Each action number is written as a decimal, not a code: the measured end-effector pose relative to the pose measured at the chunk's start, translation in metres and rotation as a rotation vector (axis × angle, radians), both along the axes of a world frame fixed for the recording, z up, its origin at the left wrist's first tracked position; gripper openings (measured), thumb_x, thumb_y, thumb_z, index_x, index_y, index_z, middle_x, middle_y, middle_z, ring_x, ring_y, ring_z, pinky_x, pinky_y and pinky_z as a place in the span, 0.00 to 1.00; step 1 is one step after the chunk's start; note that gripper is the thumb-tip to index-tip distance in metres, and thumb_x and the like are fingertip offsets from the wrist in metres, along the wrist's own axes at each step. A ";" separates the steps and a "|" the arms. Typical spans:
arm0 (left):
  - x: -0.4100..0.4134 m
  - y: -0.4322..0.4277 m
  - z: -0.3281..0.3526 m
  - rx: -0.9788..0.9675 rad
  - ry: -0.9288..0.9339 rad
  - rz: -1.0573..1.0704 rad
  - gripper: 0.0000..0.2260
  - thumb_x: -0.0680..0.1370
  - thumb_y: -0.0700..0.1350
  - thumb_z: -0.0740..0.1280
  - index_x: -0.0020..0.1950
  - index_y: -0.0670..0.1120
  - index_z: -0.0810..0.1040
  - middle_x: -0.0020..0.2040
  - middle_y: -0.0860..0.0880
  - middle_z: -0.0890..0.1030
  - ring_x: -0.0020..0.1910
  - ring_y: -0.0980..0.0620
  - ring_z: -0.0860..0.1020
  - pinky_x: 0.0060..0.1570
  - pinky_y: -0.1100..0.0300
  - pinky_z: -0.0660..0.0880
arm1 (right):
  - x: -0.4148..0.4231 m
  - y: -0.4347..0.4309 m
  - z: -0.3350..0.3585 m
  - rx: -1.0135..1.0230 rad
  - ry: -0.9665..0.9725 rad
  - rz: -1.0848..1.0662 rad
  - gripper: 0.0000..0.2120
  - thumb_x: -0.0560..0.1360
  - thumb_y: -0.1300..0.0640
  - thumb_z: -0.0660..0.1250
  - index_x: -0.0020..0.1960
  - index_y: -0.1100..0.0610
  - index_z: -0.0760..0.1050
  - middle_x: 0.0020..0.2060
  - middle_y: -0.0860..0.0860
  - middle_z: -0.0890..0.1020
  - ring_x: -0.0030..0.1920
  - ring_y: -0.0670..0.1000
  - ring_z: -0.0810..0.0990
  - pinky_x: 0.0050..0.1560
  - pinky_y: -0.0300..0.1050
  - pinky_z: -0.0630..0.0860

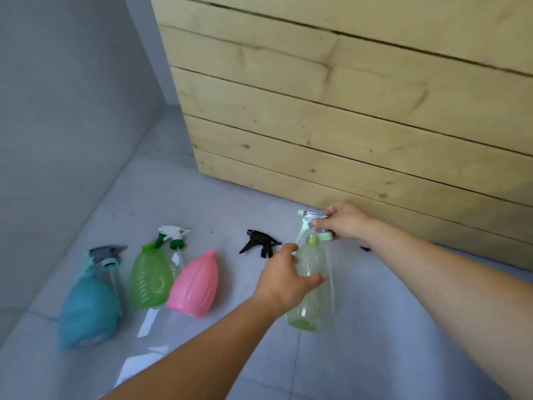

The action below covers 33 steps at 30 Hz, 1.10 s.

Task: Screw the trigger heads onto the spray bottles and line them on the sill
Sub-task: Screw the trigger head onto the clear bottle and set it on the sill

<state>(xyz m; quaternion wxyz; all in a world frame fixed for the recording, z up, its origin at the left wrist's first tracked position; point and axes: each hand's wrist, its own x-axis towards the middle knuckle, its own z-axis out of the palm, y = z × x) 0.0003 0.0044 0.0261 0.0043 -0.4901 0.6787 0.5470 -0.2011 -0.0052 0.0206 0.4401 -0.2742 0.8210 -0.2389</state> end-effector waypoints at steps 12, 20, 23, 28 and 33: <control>0.121 -0.004 0.171 -0.122 0.171 0.047 0.40 0.68 0.50 0.83 0.77 0.48 0.71 0.63 0.52 0.78 0.60 0.56 0.78 0.60 0.65 0.72 | 0.082 0.010 0.241 -0.508 -0.056 0.032 0.08 0.75 0.57 0.72 0.52 0.59 0.82 0.46 0.56 0.88 0.48 0.51 0.86 0.49 0.48 0.83; 0.213 -0.008 0.264 -0.165 0.204 0.027 0.27 0.65 0.57 0.83 0.57 0.43 0.84 0.44 0.54 0.85 0.43 0.55 0.82 0.52 0.56 0.78 | 0.151 0.042 0.364 -0.878 -0.080 -0.083 0.08 0.76 0.55 0.70 0.53 0.56 0.82 0.43 0.52 0.87 0.41 0.46 0.84 0.41 0.40 0.80; 0.241 -0.006 0.271 -0.206 0.221 0.048 0.44 0.58 0.67 0.83 0.59 0.36 0.77 0.44 0.48 0.77 0.43 0.50 0.75 0.48 0.48 0.75 | 0.168 0.051 0.392 -0.988 -0.150 -0.143 0.09 0.77 0.54 0.70 0.54 0.57 0.82 0.44 0.52 0.87 0.41 0.46 0.83 0.43 0.41 0.80; 0.265 0.001 0.282 -0.179 0.269 0.075 0.27 0.65 0.49 0.84 0.60 0.48 0.80 0.55 0.40 0.87 0.49 0.47 0.85 0.61 0.40 0.81 | 0.183 0.060 0.416 -1.095 -0.210 -0.222 0.05 0.77 0.55 0.69 0.50 0.55 0.82 0.43 0.52 0.87 0.45 0.49 0.85 0.43 0.43 0.81; 0.270 -0.006 0.272 -0.228 0.216 0.153 0.35 0.56 0.57 0.82 0.61 0.56 0.77 0.58 0.42 0.85 0.56 0.40 0.84 0.59 0.43 0.82 | 0.187 0.059 0.409 -1.110 -0.230 -0.251 0.06 0.77 0.55 0.69 0.50 0.56 0.82 0.44 0.53 0.86 0.44 0.49 0.84 0.45 0.44 0.81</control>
